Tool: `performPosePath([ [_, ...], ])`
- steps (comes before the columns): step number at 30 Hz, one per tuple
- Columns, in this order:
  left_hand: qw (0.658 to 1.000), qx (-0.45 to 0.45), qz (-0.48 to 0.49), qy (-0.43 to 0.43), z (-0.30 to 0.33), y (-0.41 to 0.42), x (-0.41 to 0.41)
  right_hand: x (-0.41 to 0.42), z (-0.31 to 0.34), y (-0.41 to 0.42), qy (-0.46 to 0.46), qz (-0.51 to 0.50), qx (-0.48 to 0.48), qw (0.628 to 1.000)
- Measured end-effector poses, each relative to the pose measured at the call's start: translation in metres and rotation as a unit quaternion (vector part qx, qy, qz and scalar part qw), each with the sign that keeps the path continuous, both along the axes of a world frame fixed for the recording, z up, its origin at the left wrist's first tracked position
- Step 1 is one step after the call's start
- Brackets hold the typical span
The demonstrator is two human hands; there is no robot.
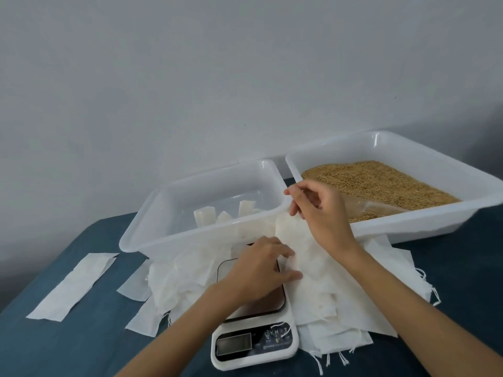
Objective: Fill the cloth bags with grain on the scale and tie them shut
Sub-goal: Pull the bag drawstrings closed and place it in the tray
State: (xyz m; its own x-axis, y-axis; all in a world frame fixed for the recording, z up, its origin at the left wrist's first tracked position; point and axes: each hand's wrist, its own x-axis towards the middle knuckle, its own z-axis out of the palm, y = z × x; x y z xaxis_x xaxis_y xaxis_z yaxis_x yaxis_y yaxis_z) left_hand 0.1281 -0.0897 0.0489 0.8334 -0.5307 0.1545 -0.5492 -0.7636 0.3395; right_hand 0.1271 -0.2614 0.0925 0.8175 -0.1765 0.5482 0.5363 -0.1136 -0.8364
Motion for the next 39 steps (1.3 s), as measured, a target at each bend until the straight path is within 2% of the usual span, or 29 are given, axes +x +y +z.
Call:
performPosePath([
  [6,0.994,-0.076,0.035,-0.066,-0.003,-0.012,0.008,0.003,-0.003,0.000,0.001,-0.003,0.005,1.000],
  [12,0.981,-0.190,0.007,0.030,-0.001,-0.004,0.004,0.007,-0.005,-0.004,0.001,-0.011,0.005,1.000],
  [14,0.970,-0.240,0.008,0.027,0.001,-0.005,-0.001,0.008,-0.005,-0.005,0.001,-0.012,0.002,1.000],
  [16,0.925,-0.375,0.037,0.048,0.005,-0.002,-0.003,0.007,-0.005,-0.005,0.000,-0.015,-0.002,1.000],
  [17,0.880,-0.464,0.053,0.083,0.007,0.001,-0.003,0.006,-0.005,-0.004,-0.003,-0.020,-0.012,1.000],
  [19,0.763,-0.616,0.056,0.187,0.012,0.007,-0.005,0.005,-0.007,0.000,-0.016,-0.030,-0.057,0.998],
  [20,0.713,-0.663,0.049,0.224,0.013,0.010,-0.007,0.004,-0.009,0.002,-0.018,-0.024,-0.081,0.996],
  [21,0.677,-0.694,0.045,0.243,0.013,0.013,-0.008,0.005,-0.011,0.003,-0.011,-0.005,-0.097,0.995],
  [22,0.652,-0.714,0.040,0.252,0.013,0.015,-0.009,0.005,-0.013,0.005,0.011,0.025,-0.105,0.994],
  [24,0.628,-0.734,0.030,0.255,0.011,0.020,-0.008,0.007,-0.019,0.008,0.085,0.083,-0.109,0.987],
  [26,0.631,-0.737,0.020,0.240,0.012,0.028,-0.004,0.010,-0.024,0.011,0.167,0.135,-0.072,0.974],
  [28,0.643,-0.734,0.036,0.216,0.013,0.034,-0.003,0.013,-0.026,0.009,0.216,0.183,0.007,0.959],
  [30,0.663,-0.718,0.043,0.206,0.012,0.035,-0.005,0.015,-0.025,0.004,0.228,0.213,0.075,0.947],
  [32,0.694,-0.691,0.045,0.196,0.011,0.033,-0.009,0.015,-0.025,0.003,0.216,0.232,0.083,0.945],
  [34,0.750,-0.643,0.067,0.139,0.009,0.028,-0.014,0.012,-0.025,0.006,0.199,0.226,0.061,0.951],
  [37,0.867,-0.477,0.131,-0.067,0.006,0.019,-0.023,0.008,-0.024,0.010,0.176,0.174,0.001,0.969],
  [39,0.893,-0.385,0.140,-0.186,0.003,0.015,-0.027,0.006,-0.024,0.011,0.158,0.137,-0.061,0.976],
])
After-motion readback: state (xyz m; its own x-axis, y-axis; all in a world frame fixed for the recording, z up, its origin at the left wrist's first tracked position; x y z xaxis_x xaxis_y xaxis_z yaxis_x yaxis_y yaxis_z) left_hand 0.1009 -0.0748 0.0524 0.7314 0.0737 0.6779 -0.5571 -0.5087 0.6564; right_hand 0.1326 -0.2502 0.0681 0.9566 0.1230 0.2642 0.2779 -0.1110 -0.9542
